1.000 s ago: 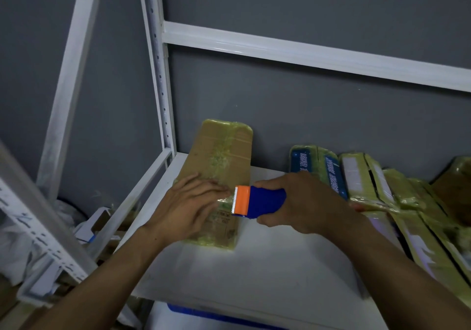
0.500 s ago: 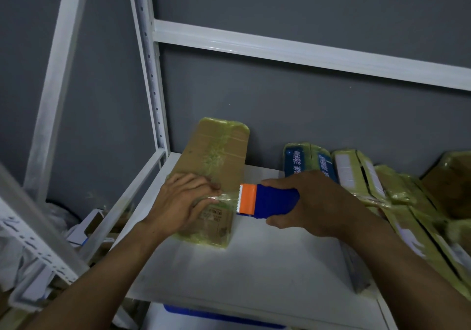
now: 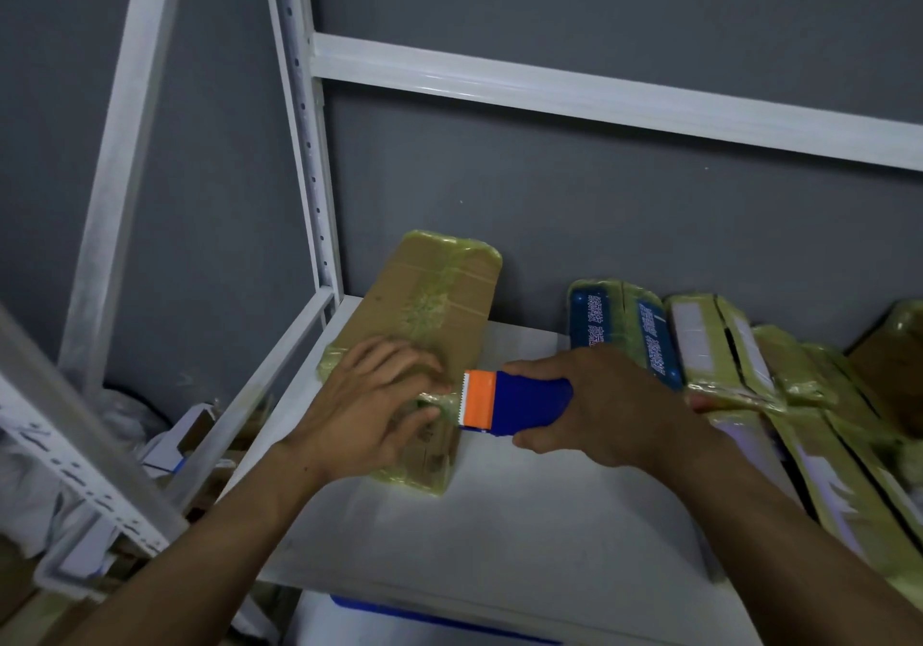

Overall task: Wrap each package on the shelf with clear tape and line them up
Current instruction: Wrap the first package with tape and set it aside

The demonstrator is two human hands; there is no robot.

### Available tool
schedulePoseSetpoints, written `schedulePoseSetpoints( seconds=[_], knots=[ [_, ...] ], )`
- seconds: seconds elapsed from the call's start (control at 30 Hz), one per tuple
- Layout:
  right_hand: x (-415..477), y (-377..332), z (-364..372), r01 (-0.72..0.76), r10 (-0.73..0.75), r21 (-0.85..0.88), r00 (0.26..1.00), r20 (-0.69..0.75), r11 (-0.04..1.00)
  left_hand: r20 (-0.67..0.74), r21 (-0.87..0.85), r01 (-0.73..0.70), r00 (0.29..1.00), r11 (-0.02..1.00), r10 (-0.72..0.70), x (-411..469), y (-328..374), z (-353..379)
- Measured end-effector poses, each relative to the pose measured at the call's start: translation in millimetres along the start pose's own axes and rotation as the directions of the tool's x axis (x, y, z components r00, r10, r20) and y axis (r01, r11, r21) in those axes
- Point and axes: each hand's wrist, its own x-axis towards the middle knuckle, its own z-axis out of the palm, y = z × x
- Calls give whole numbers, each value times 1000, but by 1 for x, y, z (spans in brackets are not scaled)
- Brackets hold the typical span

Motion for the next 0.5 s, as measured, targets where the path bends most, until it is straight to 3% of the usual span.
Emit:
schedulePoseSetpoints(
  seconds=[0.17,0.5],
  knots=[
    [-2,0,4,-12,11,34,1000,15,999,-71,24,35,997,999,-34,6,-3,7],
    [-14,-7,1,36,-36,67,999,1,997,10,-38,38,999,999,-37,6,-18,-12]
  ],
)
